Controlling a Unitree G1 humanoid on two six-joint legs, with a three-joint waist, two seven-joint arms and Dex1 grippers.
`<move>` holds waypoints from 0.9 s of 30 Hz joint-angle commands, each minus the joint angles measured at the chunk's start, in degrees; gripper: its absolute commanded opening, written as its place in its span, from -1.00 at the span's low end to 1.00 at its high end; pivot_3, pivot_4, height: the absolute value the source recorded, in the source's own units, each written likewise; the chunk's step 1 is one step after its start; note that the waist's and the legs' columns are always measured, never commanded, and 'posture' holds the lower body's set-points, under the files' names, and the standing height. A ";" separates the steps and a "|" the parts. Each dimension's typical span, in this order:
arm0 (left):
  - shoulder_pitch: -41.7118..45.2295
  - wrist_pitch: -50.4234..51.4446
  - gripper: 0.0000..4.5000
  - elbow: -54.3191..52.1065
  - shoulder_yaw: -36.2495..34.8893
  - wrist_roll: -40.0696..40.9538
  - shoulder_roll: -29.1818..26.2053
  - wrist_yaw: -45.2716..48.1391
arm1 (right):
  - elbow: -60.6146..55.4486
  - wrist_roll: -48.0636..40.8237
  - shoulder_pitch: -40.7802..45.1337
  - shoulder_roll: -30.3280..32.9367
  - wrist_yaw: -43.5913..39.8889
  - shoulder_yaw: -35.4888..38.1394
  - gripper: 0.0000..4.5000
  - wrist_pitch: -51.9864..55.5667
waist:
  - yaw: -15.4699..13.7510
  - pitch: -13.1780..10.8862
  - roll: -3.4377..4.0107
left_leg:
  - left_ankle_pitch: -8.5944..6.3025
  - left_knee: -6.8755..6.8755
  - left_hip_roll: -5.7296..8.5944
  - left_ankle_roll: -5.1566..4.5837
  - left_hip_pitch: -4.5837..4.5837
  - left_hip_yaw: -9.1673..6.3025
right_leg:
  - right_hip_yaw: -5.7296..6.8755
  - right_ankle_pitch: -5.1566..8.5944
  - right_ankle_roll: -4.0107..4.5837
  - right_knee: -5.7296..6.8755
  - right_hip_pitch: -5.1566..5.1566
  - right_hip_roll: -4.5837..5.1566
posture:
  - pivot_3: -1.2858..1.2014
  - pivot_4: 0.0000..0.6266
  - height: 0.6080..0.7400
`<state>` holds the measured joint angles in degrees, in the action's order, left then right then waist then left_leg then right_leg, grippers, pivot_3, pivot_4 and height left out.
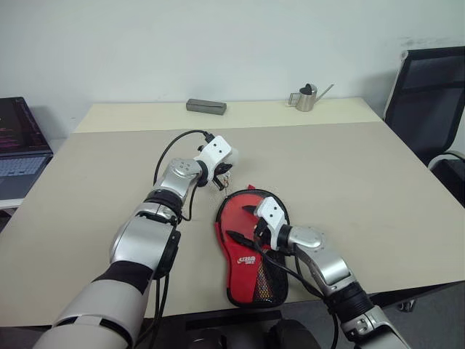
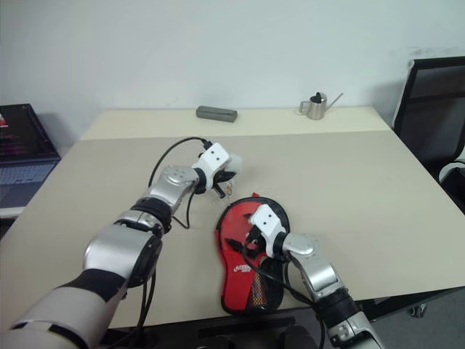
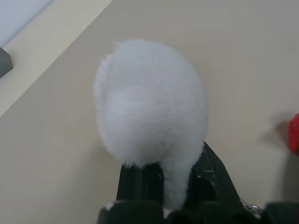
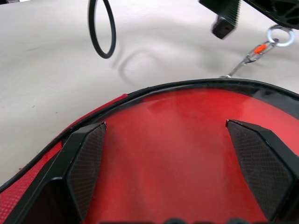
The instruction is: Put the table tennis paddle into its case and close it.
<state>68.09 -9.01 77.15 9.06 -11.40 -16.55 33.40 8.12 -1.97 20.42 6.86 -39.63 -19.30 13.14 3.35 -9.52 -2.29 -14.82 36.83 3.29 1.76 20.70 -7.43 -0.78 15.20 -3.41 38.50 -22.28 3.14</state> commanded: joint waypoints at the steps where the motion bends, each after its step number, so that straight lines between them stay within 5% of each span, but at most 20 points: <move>1: 4.44 -1.59 -0.94 -0.53 -0.43 -1.62 0.74 -5.28 | 2.80 1.51 -5.22 0.14 -1.57 -5.74 1.00 4.44 | -0.06 0.00 0.00 | 0.00 0.00 0.00 0.00 0.02 -0.02 | 0.01 0.00 0.00 -0.02 0.00 0.00 | 0.03 -0.52 1.00; 20: 8.83 -0.87 -0.94 1.34 0.68 -9.26 9.25 -14.07 | -7.59 1.66 -12.14 1.51 -0.05 -8.66 1.00 10.04 | -0.63 -0.02 0.02 | -0.15 -0.21 0.03 0.07 0.21 -0.06 | 0.08 0.02 -0.02 -0.71 0.02 0.00 | 0.03 -0.52 1.00; 27: 7.24 -0.52 -0.94 1.59 3.19 -12.06 12.52 -9.70 | -8.70 1.65 -12.75 1.75 0.54 -8.33 1.00 10.89 | -1.08 -0.01 0.04 | -0.35 -0.23 0.04 0.05 0.22 -0.01 | 0.07 0.04 -0.02 -0.81 0.03 0.01 | 0.03 -0.52 1.00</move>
<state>73.34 -8.99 80.42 11.48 -22.77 -4.32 22.95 -5.40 -1.25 11.94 7.96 -38.34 -22.21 19.40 2.27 -9.53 -2.25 -15.20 36.60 3.34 1.81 20.91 -7.41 -0.72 15.26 -3.42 37.68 -22.25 3.15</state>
